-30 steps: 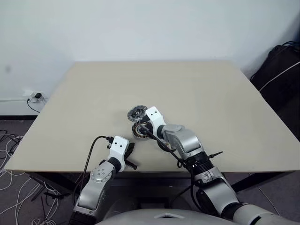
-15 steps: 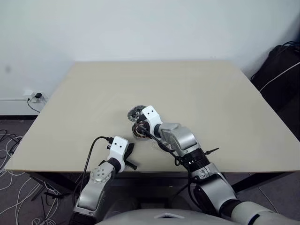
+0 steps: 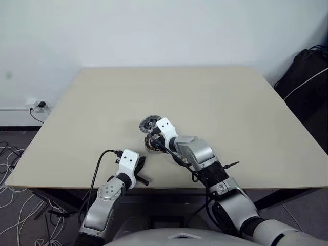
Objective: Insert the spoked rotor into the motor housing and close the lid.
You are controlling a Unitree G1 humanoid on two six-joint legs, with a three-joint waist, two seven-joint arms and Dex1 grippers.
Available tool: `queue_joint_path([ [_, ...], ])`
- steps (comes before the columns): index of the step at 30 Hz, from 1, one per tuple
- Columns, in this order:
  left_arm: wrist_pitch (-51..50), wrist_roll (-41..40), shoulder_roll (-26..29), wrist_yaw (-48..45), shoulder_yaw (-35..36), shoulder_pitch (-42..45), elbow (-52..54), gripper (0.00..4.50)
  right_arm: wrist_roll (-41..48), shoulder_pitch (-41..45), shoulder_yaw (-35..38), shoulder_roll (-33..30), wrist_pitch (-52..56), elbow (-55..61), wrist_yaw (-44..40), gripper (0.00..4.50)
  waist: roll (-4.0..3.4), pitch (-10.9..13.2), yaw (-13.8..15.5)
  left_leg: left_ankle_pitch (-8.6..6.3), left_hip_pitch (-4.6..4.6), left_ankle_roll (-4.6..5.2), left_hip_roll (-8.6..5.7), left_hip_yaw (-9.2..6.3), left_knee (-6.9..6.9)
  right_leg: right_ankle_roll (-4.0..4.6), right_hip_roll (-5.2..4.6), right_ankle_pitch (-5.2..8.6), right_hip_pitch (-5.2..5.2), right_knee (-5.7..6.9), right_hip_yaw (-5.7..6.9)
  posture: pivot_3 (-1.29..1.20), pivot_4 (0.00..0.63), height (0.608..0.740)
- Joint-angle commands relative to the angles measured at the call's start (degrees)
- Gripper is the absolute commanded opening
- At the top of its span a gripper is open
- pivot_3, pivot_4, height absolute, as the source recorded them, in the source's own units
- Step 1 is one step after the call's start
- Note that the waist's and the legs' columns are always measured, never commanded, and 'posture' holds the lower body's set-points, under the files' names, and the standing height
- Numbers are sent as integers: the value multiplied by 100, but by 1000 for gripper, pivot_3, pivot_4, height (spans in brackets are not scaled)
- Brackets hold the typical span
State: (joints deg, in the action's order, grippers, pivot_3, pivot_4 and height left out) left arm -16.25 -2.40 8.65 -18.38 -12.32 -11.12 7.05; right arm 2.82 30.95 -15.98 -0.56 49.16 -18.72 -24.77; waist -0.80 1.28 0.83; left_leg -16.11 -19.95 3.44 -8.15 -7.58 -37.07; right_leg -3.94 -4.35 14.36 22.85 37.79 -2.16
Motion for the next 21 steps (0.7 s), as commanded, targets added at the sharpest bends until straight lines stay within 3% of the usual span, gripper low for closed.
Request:
queue_joint_path([
  [1,130,-22,-12,5,15,67,200,0,27,120,34,33,-38,-44,8,955,0,0,0,0,0,0,0,0,0,0,0,0,0,0,0,0,0,740],
  [4,132,-25,-14,5,17,68,199,0,26,133,32,48,-44,-79,8,40,-1,-1,-4,0,0,1,0,0,0,0,0,0,0,0,0,0,0,740],
  [12,124,-20,-25,23,18,57,207,0,35,152,58,58,-72,-96,7,40,-1,-1,-4,0,0,0,0,0,0,0,0,0,0,0,0,0,0,740],
  [21,113,-24,-17,4,9,65,210,0,71,63,-36,-219,-142,639,-170,40,0,0,0,-1,-3,0,-1,0,0,0,-1,0,2,-1,0,0,0,740],
])
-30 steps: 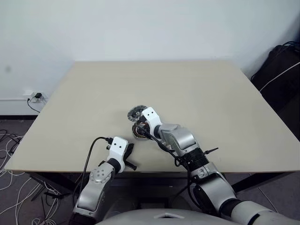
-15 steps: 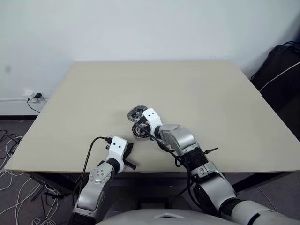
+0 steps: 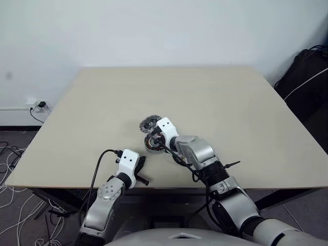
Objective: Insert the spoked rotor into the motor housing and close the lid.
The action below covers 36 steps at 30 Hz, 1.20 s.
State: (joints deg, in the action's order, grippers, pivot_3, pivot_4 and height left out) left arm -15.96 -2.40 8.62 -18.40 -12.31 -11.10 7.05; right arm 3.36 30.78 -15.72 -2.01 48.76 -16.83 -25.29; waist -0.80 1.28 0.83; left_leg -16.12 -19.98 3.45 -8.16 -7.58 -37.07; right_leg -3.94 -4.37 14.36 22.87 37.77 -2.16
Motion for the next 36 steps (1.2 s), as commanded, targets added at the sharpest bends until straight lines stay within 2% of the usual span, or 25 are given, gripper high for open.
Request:
queue_joint_path([
  [1,85,-27,-14,0,5,63,209,0,-40,73,-192,-180,-149,569,-198,40,0,0,0,0,0,0,0,0,0,0,-1,0,1,0,0,0,0,740],
  [6,89,-27,-21,-14,-10,67,194,0,-368,158,-831,-642,-176,818,-449,40,1,0,3,0,-4,-1,1,0,-1,0,-4,0,4,0,1,0,0,740],
  [12,102,-23,-48,-2,-16,64,183,0,-459,295,-1107,-731,-210,659,-680,40,4,2,6,0,-4,0,2,0,-1,0,-4,0,3,0,1,0,0,740],
  [36,148,-37,-104,79,-4,21,179,0,-688,579,-1067,-492,-546,-245,-752,40,5,2,9,3,-3,-7,1,0,-2,0,-1,0,3,0,2,0,0,740],
])
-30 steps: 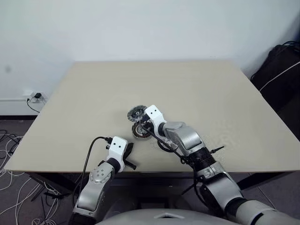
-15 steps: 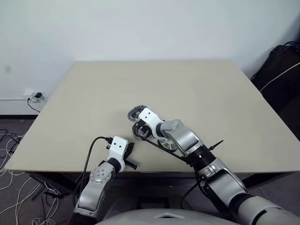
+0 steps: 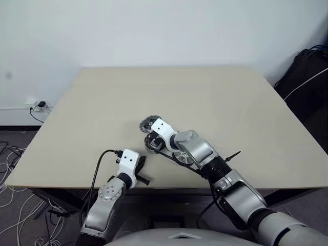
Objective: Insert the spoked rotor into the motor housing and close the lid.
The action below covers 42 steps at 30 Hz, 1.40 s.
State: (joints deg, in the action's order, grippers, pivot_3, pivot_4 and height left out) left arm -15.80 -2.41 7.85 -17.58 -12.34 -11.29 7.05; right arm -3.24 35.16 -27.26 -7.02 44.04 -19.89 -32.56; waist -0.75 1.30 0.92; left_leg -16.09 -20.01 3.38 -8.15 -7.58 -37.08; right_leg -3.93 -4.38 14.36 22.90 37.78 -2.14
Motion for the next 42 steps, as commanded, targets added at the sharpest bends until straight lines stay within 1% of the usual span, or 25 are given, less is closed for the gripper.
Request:
queue_joint_path([
  [1,132,-36,-25,-5,0,41,179,0,-28,138,88,8,-67,70,-30,40,0,0,0,0,0,0,0,0,0,0,0,0,0,0,0,0,0,740],
  [3,130,-35,-21,-9,0,45,177,0,-29,137,91,6,-53,82,-33,40,0,0,-1,0,0,0,0,0,0,0,0,0,0,0,0,0,0,740],
  [4,131,-37,-19,-13,1,47,176,0,-27,134,94,3,-45,95,-39,490,0,0,-1,0,0,0,0,0,0,0,0,0,0,0,0,0,0,740],
  [5,131,-38,-16,-17,1,49,173,0,-27,130,98,-2,-28,127,-41,673,0,0,-1,0,0,0,0,0,0,0,0,0,0,0,0,0,0,740],
  [8,127,-41,-11,-27,1,53,170,0,-27,118,114,-24,3,240,-47,1615,1,0,-1,0,0,0,0,0,0,0,0,0,1,0,0,0,0,740],
  [14,130,-42,-7,-41,-3,67,158,0,22,56,270,-99,105,708,8,1615,2,1,-4,0,-1,-1,1,0,1,0,0,0,2,0,0,0,0,740],
  [18,128,-46,4,-62,-2,78,154,0,7,-67,488,-44,103,948,324,1615,2,1,3,-2,-2,2,1,0,0,0,-1,0,1,-1,0,0,0,740],
  [21,123,-39,8,-78,-7,94,147,0,-88,-196,494,-25,10,973,539,1076,3,1,4,-2,-1,3,1,0,0,0,0,0,1,-1,0,0,0,740],
  [24,119,-33,14,-103,-13,124,136,0,-146,-310,441,43,-54,894,680,23,3,1,3,1,-2,-2,1,0,0,0,0,0,2,-1,0,0,0,740],
  [42,115,-25,22,-98,20,92,171,0,-214,-229,381,381,-393,171,743,23,4,2,-10,8,-1,-15,1,0,0,0,2,0,1,0,-1,0,0,740],
])
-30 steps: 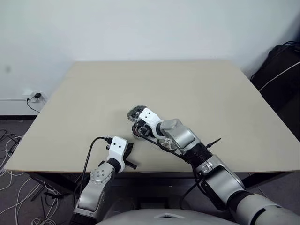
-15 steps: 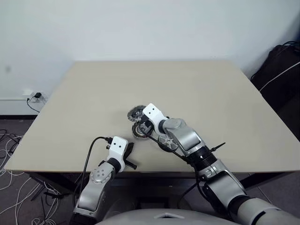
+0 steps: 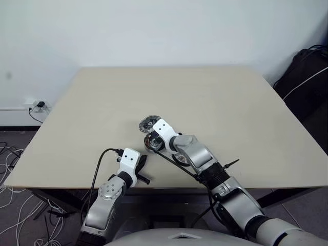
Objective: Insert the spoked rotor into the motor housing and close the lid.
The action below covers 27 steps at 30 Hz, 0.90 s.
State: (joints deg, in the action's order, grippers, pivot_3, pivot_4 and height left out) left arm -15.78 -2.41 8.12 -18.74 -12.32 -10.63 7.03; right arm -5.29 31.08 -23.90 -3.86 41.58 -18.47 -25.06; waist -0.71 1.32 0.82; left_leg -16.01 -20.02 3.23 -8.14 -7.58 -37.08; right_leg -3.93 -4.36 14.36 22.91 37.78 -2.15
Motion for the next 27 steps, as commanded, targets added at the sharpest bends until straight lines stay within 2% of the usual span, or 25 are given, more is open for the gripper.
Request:
queue_joint_path([
  [1,115,-25,-7,21,21,24,169,0,-12,186,41,72,-161,18,-19,23,0,0,0,0,0,0,0,0,0,0,0,0,0,0,0,0,0,740],
  [21,103,-31,-43,37,16,8,136,0,-150,172,-183,37,-388,167,-255,23,0,0,-4,0,0,0,0,0,-1,0,1,0,0,1,0,0,0,740],
  [27,119,-25,-41,53,17,-15,165,0,-139,114,116,40,-618,195,97,23,0,0,-1,1,0,-1,0,0,0,0,1,0,0,0,0,0,0,740],
])
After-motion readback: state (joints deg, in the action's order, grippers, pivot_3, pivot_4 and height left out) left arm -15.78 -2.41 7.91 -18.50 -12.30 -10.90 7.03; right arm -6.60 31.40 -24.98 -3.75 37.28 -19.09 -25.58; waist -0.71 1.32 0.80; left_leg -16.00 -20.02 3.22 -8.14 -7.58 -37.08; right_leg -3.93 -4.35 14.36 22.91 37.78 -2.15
